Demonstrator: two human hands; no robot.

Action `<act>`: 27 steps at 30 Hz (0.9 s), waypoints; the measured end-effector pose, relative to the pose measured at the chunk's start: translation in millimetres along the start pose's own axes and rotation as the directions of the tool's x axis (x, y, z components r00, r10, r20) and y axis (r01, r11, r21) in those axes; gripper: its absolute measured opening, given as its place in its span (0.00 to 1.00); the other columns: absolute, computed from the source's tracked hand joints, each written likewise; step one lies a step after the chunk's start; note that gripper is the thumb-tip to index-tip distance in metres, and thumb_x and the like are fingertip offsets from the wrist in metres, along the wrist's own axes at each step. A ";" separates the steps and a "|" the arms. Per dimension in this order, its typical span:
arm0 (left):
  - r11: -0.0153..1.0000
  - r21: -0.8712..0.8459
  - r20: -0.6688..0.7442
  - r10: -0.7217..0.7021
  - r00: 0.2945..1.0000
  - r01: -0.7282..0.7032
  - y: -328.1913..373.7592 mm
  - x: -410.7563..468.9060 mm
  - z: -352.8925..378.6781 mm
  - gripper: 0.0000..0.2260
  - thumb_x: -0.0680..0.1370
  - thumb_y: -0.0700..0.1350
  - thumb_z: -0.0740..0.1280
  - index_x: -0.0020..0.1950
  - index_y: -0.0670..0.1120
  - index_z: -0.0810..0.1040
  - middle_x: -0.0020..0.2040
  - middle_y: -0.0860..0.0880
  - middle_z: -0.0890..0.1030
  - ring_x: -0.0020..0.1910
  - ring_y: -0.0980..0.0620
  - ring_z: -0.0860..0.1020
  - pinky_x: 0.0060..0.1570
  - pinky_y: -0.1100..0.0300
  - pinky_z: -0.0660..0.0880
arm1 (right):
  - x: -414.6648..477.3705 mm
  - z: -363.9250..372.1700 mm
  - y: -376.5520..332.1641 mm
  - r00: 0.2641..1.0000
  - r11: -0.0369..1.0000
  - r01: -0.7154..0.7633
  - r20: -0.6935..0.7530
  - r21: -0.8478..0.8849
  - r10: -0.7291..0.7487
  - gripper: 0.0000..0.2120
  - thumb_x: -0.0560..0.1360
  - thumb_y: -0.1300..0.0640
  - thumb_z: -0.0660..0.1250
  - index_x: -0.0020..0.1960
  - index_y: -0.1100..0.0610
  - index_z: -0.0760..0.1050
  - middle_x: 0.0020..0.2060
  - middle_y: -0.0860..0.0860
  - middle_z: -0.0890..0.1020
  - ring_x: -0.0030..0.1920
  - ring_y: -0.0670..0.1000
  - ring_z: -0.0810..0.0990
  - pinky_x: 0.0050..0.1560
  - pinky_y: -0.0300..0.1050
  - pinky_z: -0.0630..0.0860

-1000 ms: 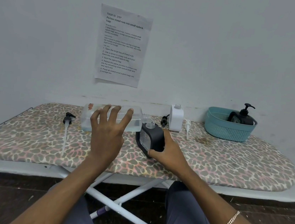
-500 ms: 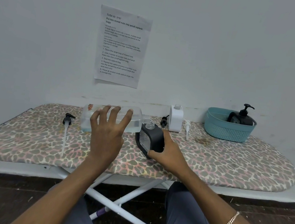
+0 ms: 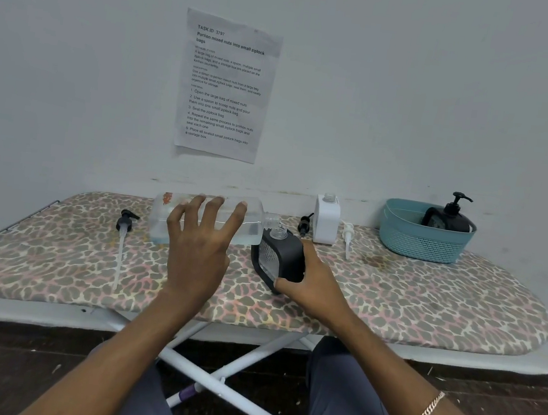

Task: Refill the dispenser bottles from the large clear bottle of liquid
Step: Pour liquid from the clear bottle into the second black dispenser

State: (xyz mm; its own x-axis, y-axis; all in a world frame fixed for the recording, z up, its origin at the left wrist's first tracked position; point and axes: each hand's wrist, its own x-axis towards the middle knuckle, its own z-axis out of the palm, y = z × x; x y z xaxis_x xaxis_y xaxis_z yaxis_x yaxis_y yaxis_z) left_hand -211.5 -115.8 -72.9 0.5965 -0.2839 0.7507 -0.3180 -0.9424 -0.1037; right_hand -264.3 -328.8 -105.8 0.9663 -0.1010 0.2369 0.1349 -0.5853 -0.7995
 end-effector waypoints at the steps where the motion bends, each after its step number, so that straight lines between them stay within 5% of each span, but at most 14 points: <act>1: 1.000 -0.001 -0.002 -0.002 1.000 0.002 0.2 -0.1 0.1 0.37 0.65 0.27 0.65 0.73 0.49 0.77 0.67 0.41 0.78 0.69 0.35 0.74 0.67 0.39 0.63 | 0.1 0.0 -0.1 1.000 1.000 0.001 0.000 0.001 -0.001 0.35 0.73 0.54 0.76 0.75 0.44 0.64 0.55 0.40 0.80 0.51 0.38 0.80 0.45 0.35 0.77; 27: 1.000 0.002 0.004 -0.004 1.000 0.004 0.3 0.4 0.7 0.38 0.65 0.27 0.67 0.73 0.50 0.77 0.68 0.41 0.78 0.70 0.35 0.74 0.67 0.39 0.63 | 0.2 0.2 -0.5 1.000 1.000 0.008 -0.002 -0.001 -0.008 0.32 0.73 0.53 0.76 0.72 0.44 0.65 0.56 0.43 0.81 0.52 0.40 0.80 0.48 0.38 0.79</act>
State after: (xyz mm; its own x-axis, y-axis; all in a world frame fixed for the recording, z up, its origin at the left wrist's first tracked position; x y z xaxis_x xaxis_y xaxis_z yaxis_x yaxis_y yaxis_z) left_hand -210.8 -116.3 -73.1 0.6003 -0.2809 0.7488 -0.3140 -0.9439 -0.1024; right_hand -264.1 -328.3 -105.5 0.9646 -0.0977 0.2449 0.1429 -0.5867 -0.7971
